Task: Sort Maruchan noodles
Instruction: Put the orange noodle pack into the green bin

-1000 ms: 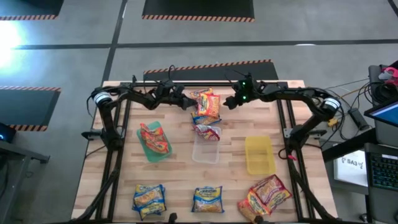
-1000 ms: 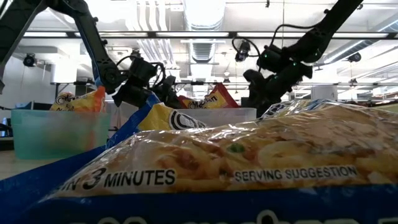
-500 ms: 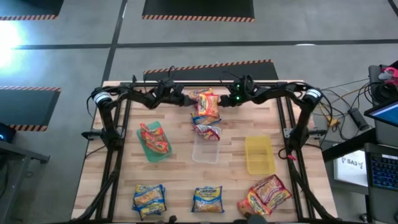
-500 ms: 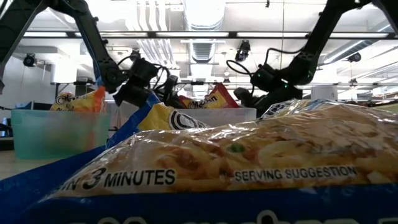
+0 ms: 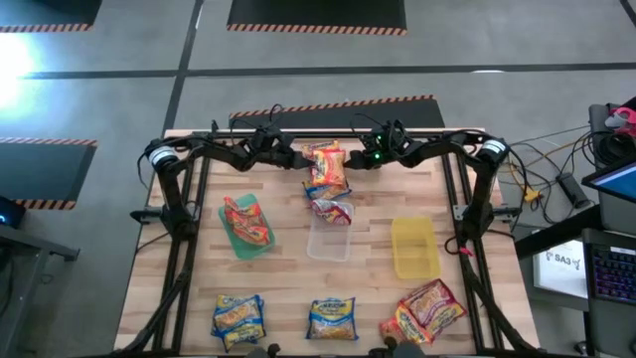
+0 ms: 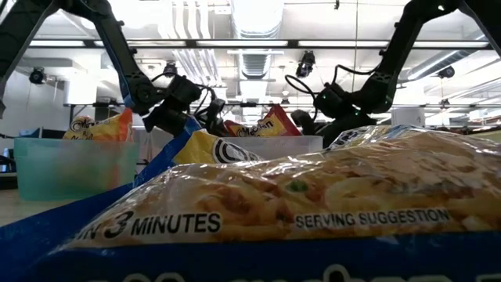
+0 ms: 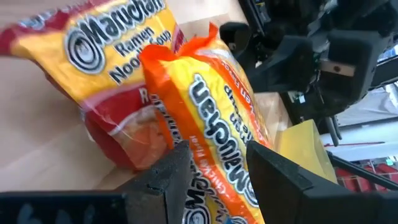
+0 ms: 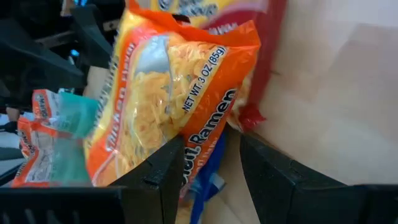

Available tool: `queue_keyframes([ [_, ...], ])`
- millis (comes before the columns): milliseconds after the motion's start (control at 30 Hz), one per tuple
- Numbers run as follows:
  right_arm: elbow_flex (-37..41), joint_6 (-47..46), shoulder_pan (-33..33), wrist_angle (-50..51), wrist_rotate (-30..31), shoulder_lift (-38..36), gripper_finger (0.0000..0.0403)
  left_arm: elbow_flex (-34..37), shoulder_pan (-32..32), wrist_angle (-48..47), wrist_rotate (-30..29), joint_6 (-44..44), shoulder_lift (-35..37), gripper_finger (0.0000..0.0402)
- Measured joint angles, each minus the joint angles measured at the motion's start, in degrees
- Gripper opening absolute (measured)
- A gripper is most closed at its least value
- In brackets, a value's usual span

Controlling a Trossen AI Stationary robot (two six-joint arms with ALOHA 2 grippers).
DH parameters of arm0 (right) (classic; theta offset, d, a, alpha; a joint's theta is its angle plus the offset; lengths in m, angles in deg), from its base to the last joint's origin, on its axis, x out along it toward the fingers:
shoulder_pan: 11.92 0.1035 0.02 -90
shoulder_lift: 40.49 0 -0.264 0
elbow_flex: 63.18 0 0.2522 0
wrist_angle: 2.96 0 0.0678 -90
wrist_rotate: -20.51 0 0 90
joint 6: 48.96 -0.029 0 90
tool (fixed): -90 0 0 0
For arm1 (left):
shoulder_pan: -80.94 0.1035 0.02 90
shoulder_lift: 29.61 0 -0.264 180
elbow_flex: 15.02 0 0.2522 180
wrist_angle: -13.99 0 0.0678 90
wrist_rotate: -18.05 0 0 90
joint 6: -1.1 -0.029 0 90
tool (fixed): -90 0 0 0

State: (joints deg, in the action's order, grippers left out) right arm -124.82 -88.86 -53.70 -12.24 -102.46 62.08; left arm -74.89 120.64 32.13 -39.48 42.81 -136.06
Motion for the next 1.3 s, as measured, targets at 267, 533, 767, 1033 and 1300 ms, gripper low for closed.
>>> queue_keyframes([
  [267,-2.2,0.9,0.2,0.3,0.0,0.0,0.0146,0.1,-0.5,-1.2,-0.1,0.8,-0.1,0.014],
  [533,-2.3,3.7,0.3,3.2,2.6,0.0,0.0145,0.2,-0.3,-5.9,1.0,0.8,-0.1,0.014],
  [767,-2.5,4.9,0.9,3.1,3.5,0.0,0.0139,0.0,-0.3,-4.3,-0.9,1.0,-0.1,0.014],
  [1033,-2.6,6.1,2.5,3.0,5.4,0.0,0.0125,0.0,-0.4,-4.5,-1.9,1.4,-0.1,0.014],
  [1300,-2.6,6.2,3.2,3.0,6.3,0.0,0.0125,0.0,-2.1,-4.5,-2.5,2.4,-0.1,0.014],
])
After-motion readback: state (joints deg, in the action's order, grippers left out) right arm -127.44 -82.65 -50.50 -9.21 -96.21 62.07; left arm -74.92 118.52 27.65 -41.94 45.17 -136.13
